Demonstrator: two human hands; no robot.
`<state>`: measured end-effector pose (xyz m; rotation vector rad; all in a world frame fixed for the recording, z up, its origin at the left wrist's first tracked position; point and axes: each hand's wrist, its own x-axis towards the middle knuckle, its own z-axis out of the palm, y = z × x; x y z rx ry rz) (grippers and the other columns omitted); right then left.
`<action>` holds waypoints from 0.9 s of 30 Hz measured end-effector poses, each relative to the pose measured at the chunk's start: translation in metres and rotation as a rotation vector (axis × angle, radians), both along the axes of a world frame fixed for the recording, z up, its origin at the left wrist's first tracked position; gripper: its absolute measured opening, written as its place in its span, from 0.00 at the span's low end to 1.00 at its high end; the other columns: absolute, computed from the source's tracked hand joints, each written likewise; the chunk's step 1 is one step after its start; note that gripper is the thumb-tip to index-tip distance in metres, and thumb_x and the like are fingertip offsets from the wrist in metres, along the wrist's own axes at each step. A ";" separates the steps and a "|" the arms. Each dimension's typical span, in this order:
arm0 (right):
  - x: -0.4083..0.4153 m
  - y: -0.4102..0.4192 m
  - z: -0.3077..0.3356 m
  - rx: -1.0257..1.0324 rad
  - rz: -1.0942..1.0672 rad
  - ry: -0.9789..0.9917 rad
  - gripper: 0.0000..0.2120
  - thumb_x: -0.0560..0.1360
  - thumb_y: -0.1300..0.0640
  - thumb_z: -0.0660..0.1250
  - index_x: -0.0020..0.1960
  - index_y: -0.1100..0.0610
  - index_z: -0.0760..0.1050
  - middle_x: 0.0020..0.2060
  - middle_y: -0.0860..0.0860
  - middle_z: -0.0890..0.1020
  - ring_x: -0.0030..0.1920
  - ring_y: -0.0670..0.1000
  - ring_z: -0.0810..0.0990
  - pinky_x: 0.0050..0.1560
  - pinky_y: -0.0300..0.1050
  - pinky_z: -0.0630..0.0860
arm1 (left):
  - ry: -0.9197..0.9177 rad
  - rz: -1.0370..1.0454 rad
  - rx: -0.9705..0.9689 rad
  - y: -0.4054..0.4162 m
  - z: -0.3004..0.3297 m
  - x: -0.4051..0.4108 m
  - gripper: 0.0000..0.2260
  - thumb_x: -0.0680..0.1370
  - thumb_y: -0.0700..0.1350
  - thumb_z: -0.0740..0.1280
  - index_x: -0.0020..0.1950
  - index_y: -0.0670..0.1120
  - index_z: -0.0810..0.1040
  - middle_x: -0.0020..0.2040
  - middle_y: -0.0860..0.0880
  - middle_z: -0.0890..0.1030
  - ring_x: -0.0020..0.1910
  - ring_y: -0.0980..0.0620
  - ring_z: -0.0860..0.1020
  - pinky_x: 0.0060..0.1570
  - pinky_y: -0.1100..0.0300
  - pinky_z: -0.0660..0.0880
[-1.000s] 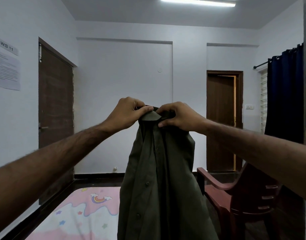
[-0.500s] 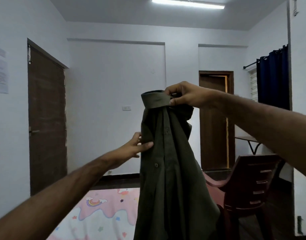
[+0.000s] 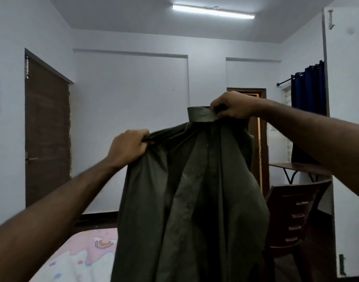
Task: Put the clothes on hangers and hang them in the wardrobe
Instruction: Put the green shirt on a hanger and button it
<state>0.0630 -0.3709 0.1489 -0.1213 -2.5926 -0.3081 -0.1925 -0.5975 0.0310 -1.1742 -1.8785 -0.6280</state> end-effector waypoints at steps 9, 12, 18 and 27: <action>-0.005 -0.021 0.023 0.027 -0.084 0.292 0.10 0.81 0.58 0.66 0.62 0.57 0.78 0.57 0.58 0.81 0.59 0.59 0.78 0.60 0.59 0.76 | -0.292 -0.204 0.353 -0.040 0.063 -0.005 0.05 0.80 0.44 0.69 0.54 0.44 0.81 0.48 0.48 0.80 0.49 0.48 0.76 0.49 0.59 0.67; -0.006 -0.033 0.034 -0.014 -0.058 0.261 0.12 0.81 0.58 0.66 0.63 0.60 0.78 0.57 0.57 0.80 0.59 0.59 0.77 0.60 0.52 0.73 | -0.453 -0.295 0.261 -0.050 0.057 -0.008 0.07 0.82 0.48 0.66 0.55 0.46 0.76 0.52 0.47 0.79 0.53 0.44 0.77 0.50 0.55 0.69; 0.002 -0.048 0.047 -0.107 0.006 0.123 0.12 0.81 0.51 0.67 0.55 0.61 0.80 0.49 0.57 0.82 0.52 0.57 0.80 0.57 0.57 0.77 | -0.441 -0.111 -0.170 -0.074 0.033 0.003 0.40 0.62 0.79 0.65 0.63 0.53 0.67 0.55 0.54 0.75 0.53 0.51 0.77 0.54 0.52 0.76; -0.021 -0.064 0.039 -0.021 0.079 0.133 0.04 0.81 0.56 0.67 0.47 0.50 0.78 0.43 0.47 0.80 0.49 0.53 0.79 0.50 0.45 0.70 | -0.479 -0.465 0.073 -0.040 -0.006 0.040 0.14 0.80 0.55 0.68 0.61 0.51 0.73 0.56 0.50 0.79 0.47 0.54 0.81 0.42 0.62 0.77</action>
